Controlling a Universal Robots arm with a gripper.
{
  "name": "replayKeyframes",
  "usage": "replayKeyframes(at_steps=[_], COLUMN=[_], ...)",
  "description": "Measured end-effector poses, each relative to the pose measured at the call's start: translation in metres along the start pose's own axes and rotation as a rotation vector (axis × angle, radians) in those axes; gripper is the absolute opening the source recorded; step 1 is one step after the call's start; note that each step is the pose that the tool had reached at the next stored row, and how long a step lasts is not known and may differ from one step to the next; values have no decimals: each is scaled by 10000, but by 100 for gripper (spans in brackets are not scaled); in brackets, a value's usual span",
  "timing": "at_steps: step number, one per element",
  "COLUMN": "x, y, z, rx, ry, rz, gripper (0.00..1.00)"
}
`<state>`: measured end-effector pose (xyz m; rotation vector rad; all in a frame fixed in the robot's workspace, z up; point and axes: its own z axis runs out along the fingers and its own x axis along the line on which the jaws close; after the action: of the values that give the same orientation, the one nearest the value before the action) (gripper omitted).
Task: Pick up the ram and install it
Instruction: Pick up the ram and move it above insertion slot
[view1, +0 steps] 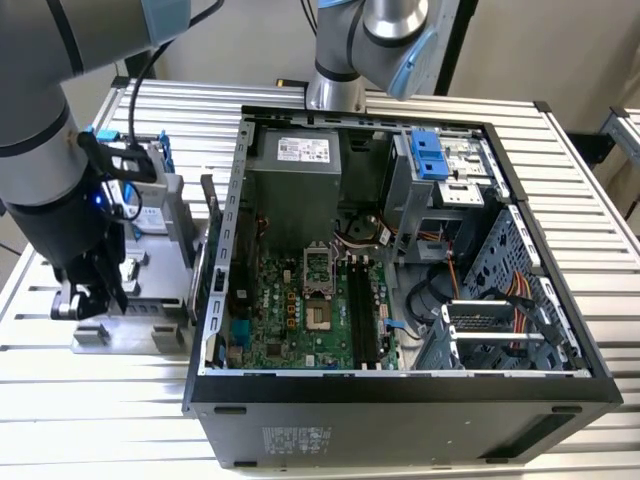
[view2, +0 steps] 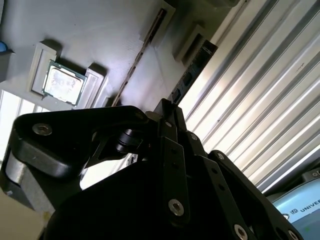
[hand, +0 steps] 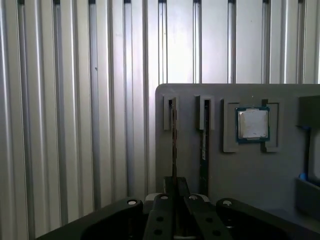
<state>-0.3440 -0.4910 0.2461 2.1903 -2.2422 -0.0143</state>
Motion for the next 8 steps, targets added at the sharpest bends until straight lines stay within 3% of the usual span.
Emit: replayKeyframes(at_steps=[8], x=[0], y=[1], z=[-81], rx=[0], ry=[-1], rz=[0], gripper=[0])
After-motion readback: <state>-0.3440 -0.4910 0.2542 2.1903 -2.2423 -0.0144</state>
